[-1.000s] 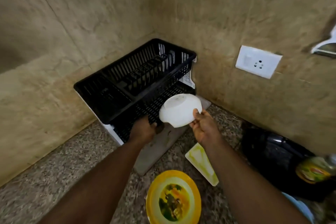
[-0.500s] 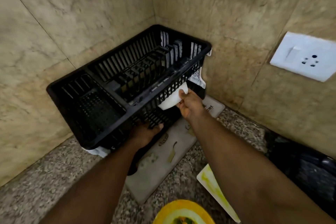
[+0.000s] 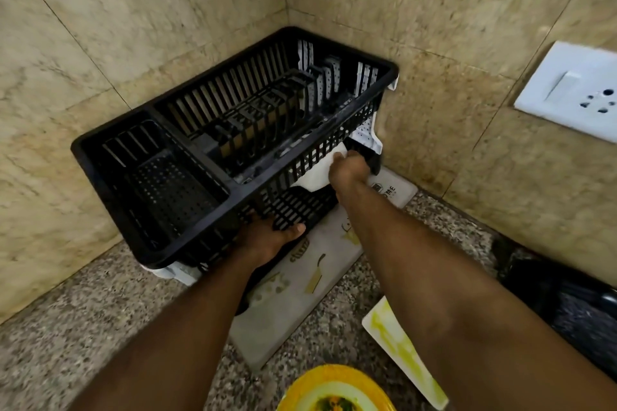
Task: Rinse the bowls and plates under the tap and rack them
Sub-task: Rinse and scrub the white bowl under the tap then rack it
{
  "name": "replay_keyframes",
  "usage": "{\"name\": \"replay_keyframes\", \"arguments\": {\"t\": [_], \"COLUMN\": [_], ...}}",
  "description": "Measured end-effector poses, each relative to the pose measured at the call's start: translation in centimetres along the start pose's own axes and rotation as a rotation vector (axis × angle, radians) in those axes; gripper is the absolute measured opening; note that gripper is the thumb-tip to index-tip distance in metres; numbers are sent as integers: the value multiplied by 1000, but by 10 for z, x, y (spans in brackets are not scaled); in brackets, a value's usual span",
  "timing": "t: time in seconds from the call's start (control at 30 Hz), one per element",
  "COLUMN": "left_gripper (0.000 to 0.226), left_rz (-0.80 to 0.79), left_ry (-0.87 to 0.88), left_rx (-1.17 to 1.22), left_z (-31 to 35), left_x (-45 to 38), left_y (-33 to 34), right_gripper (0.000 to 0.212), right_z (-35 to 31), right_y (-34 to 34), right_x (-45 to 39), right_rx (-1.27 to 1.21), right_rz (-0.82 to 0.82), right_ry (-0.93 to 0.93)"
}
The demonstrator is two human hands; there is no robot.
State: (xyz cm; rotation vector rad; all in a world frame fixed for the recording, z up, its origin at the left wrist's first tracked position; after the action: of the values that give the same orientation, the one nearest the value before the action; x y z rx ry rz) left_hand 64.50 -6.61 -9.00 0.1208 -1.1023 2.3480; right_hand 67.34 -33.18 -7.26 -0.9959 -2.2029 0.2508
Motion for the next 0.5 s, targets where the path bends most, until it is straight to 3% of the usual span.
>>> {"name": "replay_keyframes", "arguments": {"t": [0.17, 0.23, 0.33, 0.43, 0.5], "left_gripper": [100, 101, 105, 106, 104], "left_rz": [-10, -8, -16, -15, -11], "left_ry": [-14, -26, -36, -28, -22], "left_rx": [-26, -31, -48, -55, -71], "left_z": [1, 1, -3, -5, -4], "left_x": [2, 2, -1, -4, -4], "left_y": [1, 1, 2, 3, 3], "right_gripper": [28, 30, 67, 117, 129], "right_z": [-14, -16, -10, -7, -9], "right_y": [-3, 7, 28, 40, 40], "right_x": [13, 15, 8, 7, 16], "right_rx": [284, 331, 249, 439, 600], "right_rz": [105, 77, -62, -97, -31], "right_ry": [-92, -127, -67, -76, -159]}}
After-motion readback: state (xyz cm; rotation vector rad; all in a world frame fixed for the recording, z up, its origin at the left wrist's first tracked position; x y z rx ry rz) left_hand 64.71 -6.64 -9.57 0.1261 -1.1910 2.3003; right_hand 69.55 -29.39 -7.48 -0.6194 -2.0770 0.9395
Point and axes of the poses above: each hand's wrist, its own x-axis away from the middle knuckle, its own y-axis out of the palm, z = x × y, the point moved 10 cm from there along -x, towards the middle knuckle, and after that the axes turned 15 degrees about y, right-handed, at the moved point
